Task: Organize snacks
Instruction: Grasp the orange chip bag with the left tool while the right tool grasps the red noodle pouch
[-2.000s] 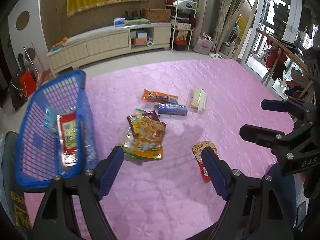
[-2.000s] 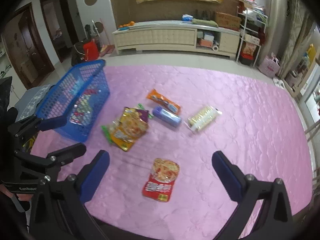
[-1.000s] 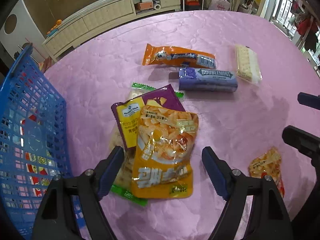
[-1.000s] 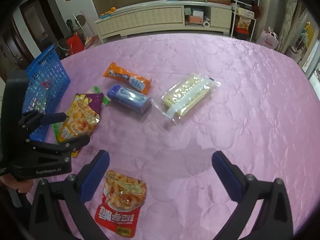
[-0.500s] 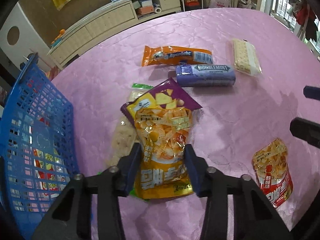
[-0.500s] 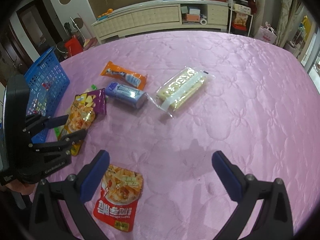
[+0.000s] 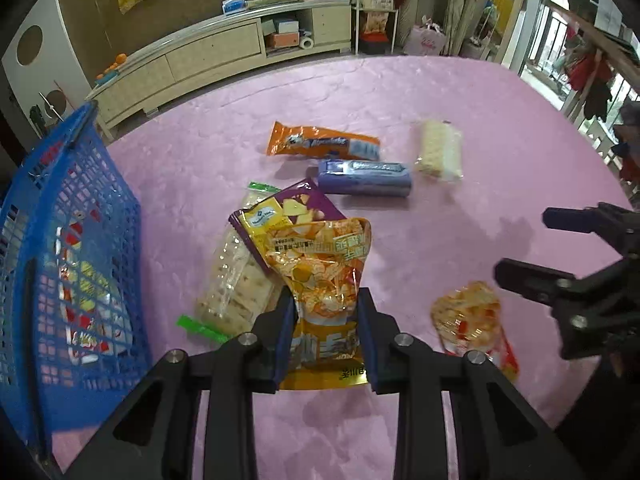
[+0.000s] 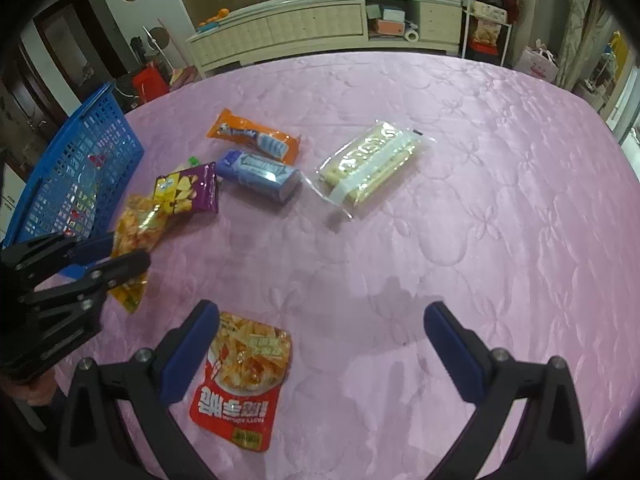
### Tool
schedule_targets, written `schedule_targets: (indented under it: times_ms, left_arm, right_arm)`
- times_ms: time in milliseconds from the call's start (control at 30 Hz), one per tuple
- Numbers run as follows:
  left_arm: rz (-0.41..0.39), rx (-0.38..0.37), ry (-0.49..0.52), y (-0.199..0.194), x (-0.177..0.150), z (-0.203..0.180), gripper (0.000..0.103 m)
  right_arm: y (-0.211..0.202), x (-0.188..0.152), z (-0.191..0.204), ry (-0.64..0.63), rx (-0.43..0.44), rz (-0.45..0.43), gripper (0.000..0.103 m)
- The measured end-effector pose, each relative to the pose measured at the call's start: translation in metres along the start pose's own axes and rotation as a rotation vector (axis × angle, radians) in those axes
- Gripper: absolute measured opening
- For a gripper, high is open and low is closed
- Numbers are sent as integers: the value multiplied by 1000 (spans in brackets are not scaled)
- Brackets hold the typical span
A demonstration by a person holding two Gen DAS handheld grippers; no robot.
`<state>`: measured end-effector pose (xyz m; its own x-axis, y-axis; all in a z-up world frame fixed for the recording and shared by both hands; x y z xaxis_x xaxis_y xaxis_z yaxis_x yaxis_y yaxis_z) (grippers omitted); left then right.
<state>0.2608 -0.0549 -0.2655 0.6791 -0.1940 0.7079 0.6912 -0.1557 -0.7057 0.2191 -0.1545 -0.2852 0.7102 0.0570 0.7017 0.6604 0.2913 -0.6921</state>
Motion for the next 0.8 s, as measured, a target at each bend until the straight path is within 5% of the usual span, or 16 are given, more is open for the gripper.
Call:
schedule_targets:
  times_ms: [600,800]
  left_arm:
    - [-23,-33,-133,-50,-49,14,28]
    - [-29,-26,-153,-49,-63,24,28]
  right_arm:
    - [5,-51,58,23,51,144,102]
    - [16,-56,64,-47,-6,134,84]
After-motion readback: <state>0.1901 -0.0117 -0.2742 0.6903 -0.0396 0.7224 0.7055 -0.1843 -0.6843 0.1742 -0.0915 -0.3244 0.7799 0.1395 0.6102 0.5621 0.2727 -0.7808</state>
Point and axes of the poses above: each gripper's, at about its wrist camera, not at the fingertips, and y roughly the way its jaws point, z to its left, x to its top, the point moved 9 cm from there along y, roughly the way its jaws point, and after that the axes turned 15 degrees about -z, right-handed, at the moved point
